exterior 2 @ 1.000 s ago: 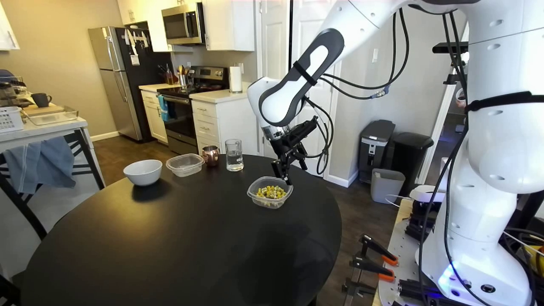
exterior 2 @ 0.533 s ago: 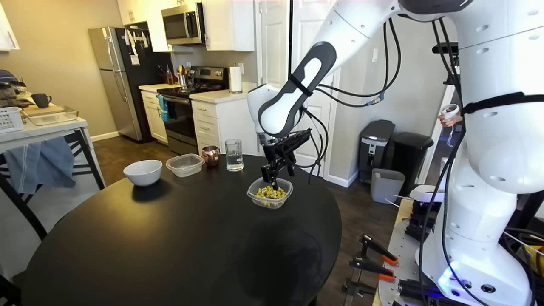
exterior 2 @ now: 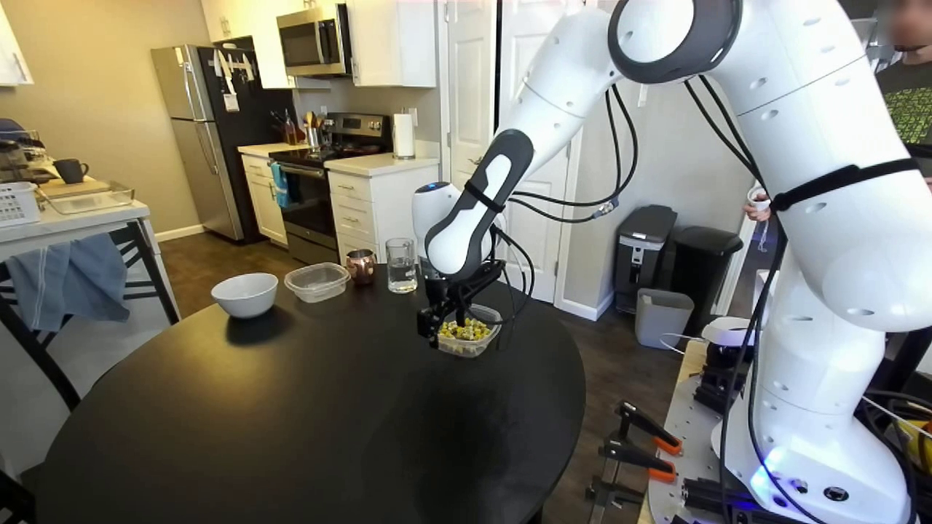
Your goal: Pour the contents from the transparent bowl onto the table
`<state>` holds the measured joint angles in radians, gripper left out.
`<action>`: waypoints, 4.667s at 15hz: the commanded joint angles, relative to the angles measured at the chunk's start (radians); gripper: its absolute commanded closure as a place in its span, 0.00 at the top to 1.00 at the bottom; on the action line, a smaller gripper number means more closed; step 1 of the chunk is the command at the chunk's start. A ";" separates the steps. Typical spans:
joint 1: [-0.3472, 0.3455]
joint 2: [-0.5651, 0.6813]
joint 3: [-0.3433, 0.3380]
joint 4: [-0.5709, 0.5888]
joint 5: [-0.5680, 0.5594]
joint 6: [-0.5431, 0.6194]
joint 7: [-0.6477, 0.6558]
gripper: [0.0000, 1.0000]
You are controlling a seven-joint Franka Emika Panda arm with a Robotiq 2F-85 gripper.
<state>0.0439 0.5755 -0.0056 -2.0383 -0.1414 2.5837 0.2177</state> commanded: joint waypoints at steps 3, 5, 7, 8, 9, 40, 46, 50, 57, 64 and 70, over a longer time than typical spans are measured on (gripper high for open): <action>0.000 0.091 0.003 0.091 0.016 0.048 -0.115 0.67; 0.006 0.104 0.006 0.104 0.011 0.066 -0.136 0.53; 0.012 0.113 0.004 0.110 0.004 0.066 -0.155 0.39; 0.014 0.118 0.005 0.114 0.004 0.063 -0.163 0.34; 0.016 0.123 0.004 0.117 0.003 0.060 -0.170 0.26; -0.621 0.160 0.815 0.243 0.907 0.102 -1.036 0.01; -0.821 0.298 0.995 0.221 0.995 -0.019 -1.396 0.01; -0.781 0.348 0.879 0.268 1.103 -0.270 -1.604 0.01; -0.641 0.370 0.641 0.386 1.217 -0.807 -1.775 0.01; -0.370 0.325 0.302 0.486 1.400 -1.025 -1.709 0.01; -0.180 0.267 0.107 0.485 1.403 -0.887 -1.593 0.01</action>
<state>-0.2079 0.8951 0.1734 -1.5284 1.2570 1.6412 -1.4573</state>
